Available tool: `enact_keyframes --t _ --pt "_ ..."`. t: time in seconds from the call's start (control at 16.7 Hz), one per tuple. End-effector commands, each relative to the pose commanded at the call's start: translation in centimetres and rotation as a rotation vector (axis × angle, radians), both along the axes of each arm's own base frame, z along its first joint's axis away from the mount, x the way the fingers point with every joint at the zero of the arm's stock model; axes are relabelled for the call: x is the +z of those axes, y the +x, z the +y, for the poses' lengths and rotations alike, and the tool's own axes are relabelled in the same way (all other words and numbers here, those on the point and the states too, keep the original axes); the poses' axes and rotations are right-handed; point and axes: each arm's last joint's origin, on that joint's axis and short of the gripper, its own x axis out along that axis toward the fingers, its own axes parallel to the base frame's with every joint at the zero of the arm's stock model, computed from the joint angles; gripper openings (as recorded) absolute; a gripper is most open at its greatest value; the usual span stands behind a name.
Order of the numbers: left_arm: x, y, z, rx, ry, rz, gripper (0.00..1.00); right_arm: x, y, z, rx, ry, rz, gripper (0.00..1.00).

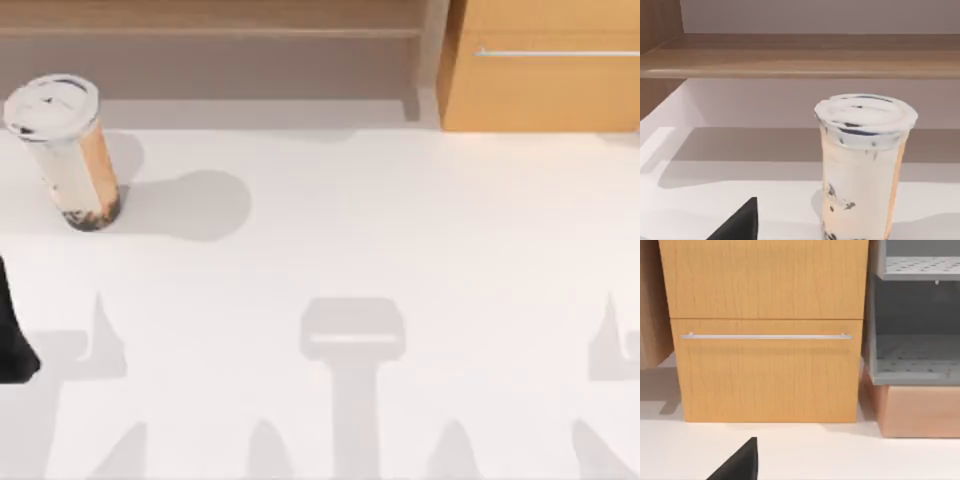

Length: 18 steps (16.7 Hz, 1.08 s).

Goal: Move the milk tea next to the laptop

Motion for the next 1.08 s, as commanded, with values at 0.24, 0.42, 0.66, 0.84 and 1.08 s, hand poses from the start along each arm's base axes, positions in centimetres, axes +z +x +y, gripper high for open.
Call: enact_keyframes --t 0.24,0.42,0.66,0.84,1.08 --pt "0.1 0.2 0.0 -0.005 0.004 0.006 1.00 0.0 0.0 0.0 0.000 0.000 0.000 1.00" --pt "0.4 0.9 -0.2 -0.016 0.004 0.029 1.00 0.0 0.0 0.0 0.000 0.000 0.000 1.00" --pt "1.1 2.9 -0.4 -0.027 -0.003 0.066 1.00 0.0 0.0 0.0 0.000 0.000 0.000 1.00" --pt "1.5 5.1 -0.6 -0.031 -0.008 0.083 1.00 0.0 0.0 0.0 0.000 0.000 0.000 1.00" --pt "1.0 8.6 -1.0 -0.032 -0.010 0.104 1.00 0.0 0.0 0.0 0.000 0.000 0.000 1.00"
